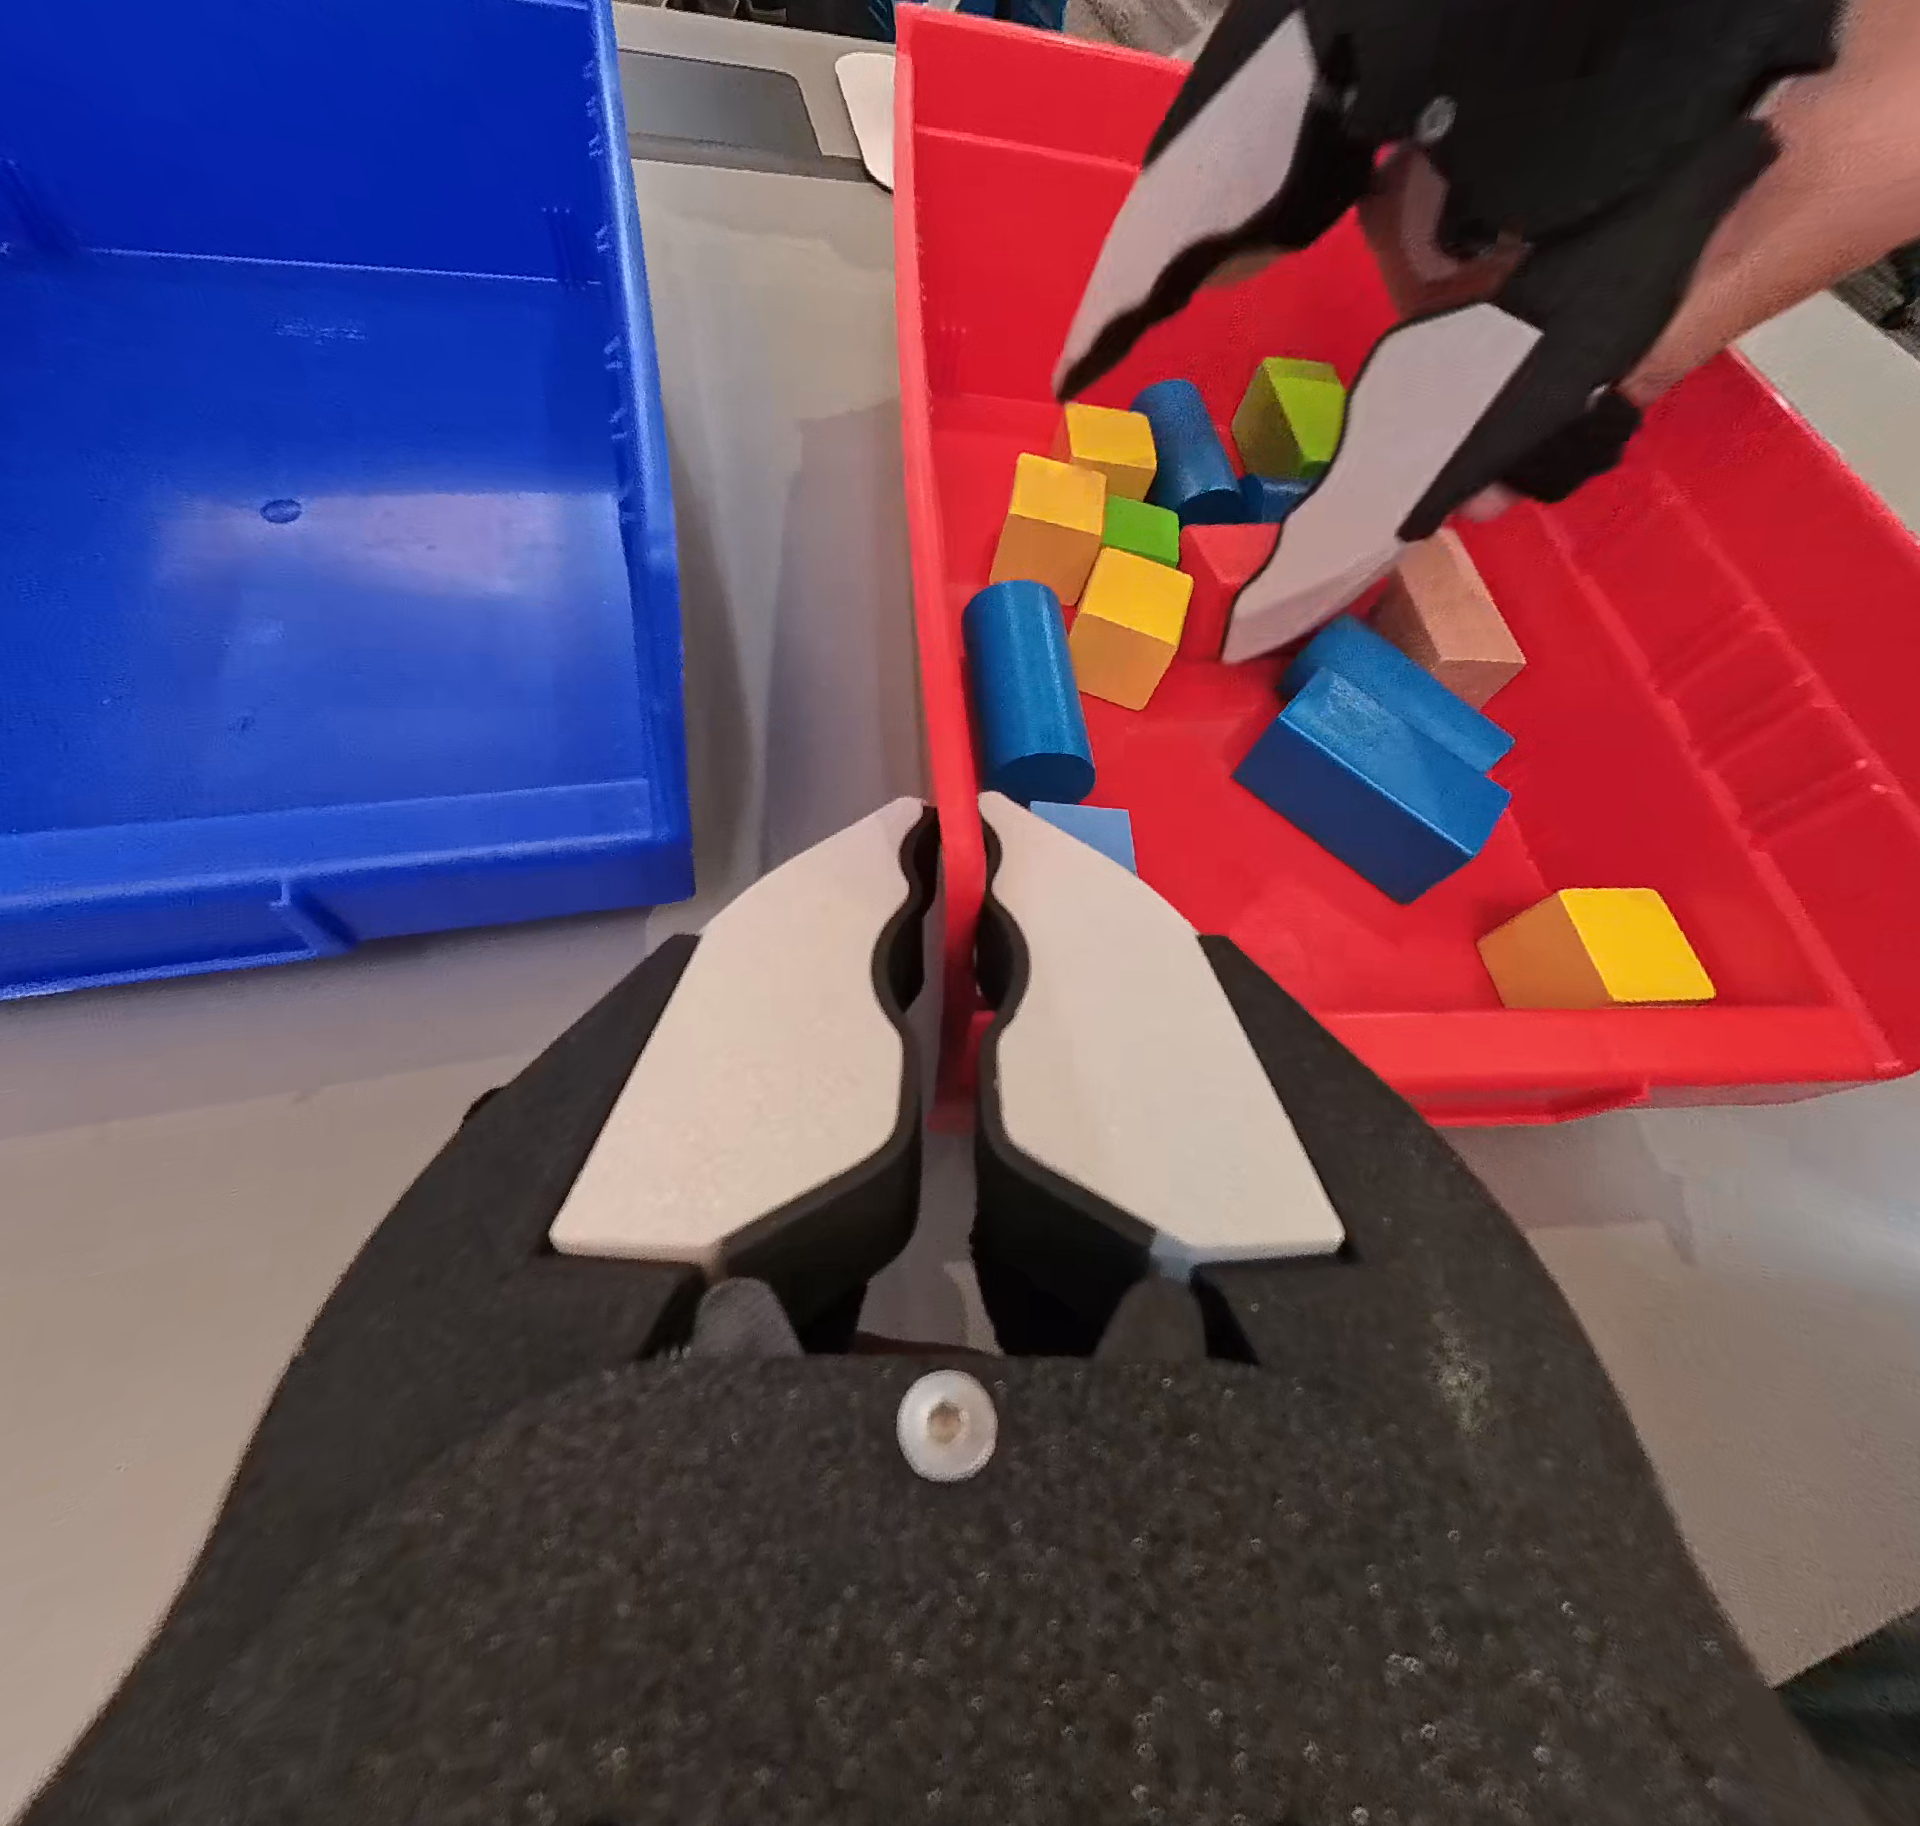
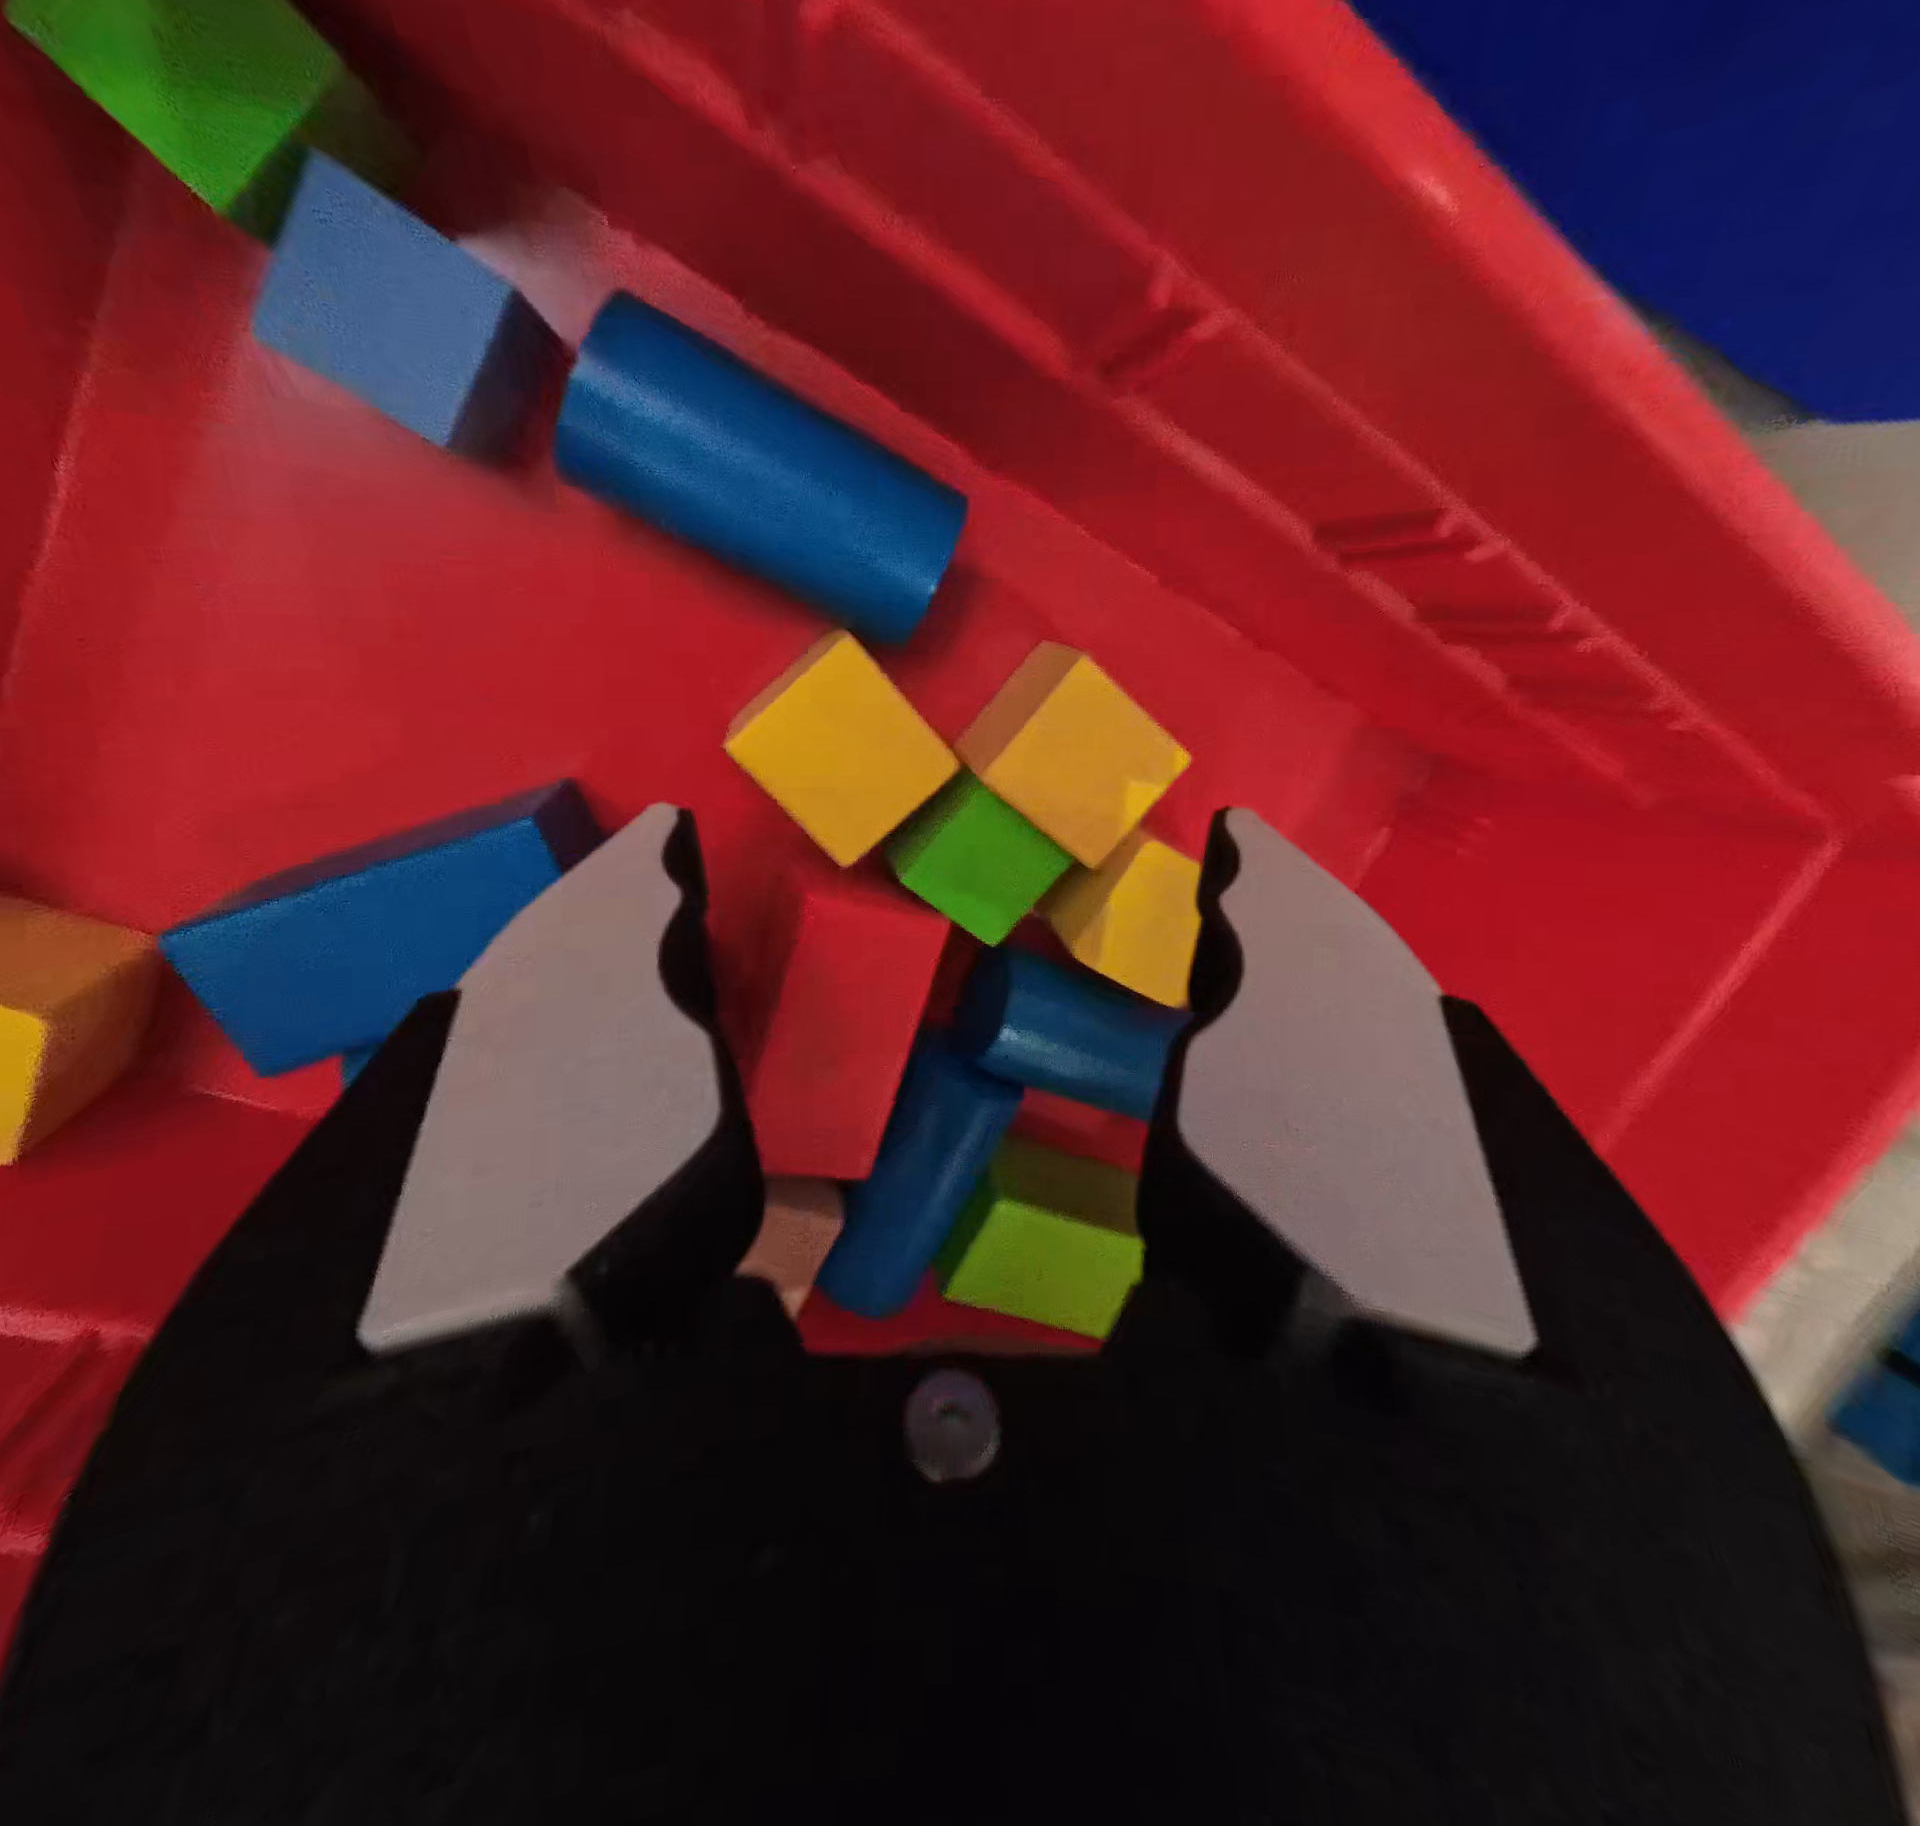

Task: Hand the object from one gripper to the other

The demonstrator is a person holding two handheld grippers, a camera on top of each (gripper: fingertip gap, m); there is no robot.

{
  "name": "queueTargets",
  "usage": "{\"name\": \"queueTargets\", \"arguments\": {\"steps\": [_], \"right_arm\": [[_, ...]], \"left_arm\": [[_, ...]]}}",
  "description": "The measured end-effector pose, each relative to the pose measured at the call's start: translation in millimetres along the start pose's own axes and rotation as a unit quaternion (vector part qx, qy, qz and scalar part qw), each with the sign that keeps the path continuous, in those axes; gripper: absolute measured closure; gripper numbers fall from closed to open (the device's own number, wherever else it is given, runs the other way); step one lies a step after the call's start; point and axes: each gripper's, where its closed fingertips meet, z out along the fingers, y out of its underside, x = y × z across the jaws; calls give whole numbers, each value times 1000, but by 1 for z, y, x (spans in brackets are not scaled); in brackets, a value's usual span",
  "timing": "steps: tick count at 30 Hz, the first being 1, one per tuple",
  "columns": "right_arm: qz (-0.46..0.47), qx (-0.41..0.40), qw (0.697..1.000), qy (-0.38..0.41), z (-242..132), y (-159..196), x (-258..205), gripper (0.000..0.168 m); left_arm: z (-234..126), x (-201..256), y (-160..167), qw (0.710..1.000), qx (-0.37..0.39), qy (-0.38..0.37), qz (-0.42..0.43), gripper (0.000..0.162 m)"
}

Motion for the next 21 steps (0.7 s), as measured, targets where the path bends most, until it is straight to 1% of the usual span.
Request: {"name": "queueTargets", "arguments": {"steps": [1, 2, 3, 4, 5, 6, 7, 8, 9, 10, 11, 12, 13, 15, 16, 17, 18, 19, 20, 21], "right_arm": [[31, 6, 999, -43, 8, -1, -9, 77], [52, 20, 997, -55, 13, -4, -13, 57], [55, 35, 995, -80, 11, -10, -23, 52], [60, 42, 991, -116, 4, -14, -34, 54], [54, 57, 978, -194, -12, -20, -57, 99], [59, 69, 952, -292, -31, -25, -87, 104], [73, 53, 943, -320, -37, -22, -101, 109], [56, 4, 960, -275, -32, -7, -97, 100], [23, -44, 978, -202, -26, 11, -81, 91], [2, -73, 986, -148, -23, 22, -67, 88], [16, -73, 986, -148, -22, 23, -66, 92], [52, -65, 983, -166, -20, 20, -67, 96], [66, -47, 985, -151, -17, 14, -56, 95], [86, -48, 987, -129, -5, 12, -40, 79], [86, -50, 988, -118, 0, 11, -34, 79], [82, -24, 991, -100, 1, 0, -26, 74], [85, 9, 988, -127, -1, -14, -33, 68], [86, 39, 979, -181, -4, -29, -48, 84], [89, 49, 965, -243, -8, -37, -70, 97], [85, 16, 947, -310, -11, -32, -96, 111]], "left_arm": [[0, 0, 0, 1000, 0, 1, -1, 158], [0, 0, 0, 1000, 0, 2, -1, 158], [0, 0, 0, 1000, 0, 3, -2, 158], [0, 0, 0, 1000, 1, 3, -1, 158], [0, 0, 0, 1000, 1, 3, -1, 158], [0, 0, 0, 1000, 2, 3, 0, 158], [0, 0, 0, 1000, 2, 4, -1, 158], [0, 0, 0, 1000, 2, 5, -2, 158], [0, 0, 0, 1000, 2, 5, -3, 158], [0, 0, 0, 1000, 2, 5, -4, 158], [0, 0, 0, 1000, 1, 4, -4, 158], [0, 0, 0, 1000, 1, 3, -5, 158], [0, 0, 0, 1000, 0, 2, -6, 158], [0, 0, 0, 1000, 0, 3, -8, 158], [1, 0, 0, 1000, 0, 3, -9, 158], [1, 0, 0, 1000, 0, 4, -9, 158], [1, 0, 0, 1000, 0, 4, -9, 158], [1, -1, 0, 1000, 1, 4, -7, 158], [1, -1, 0, 1000, 1, 4, -7, 158], [1, -1, 0, 1000, 2, 5, -6, 158]]}}
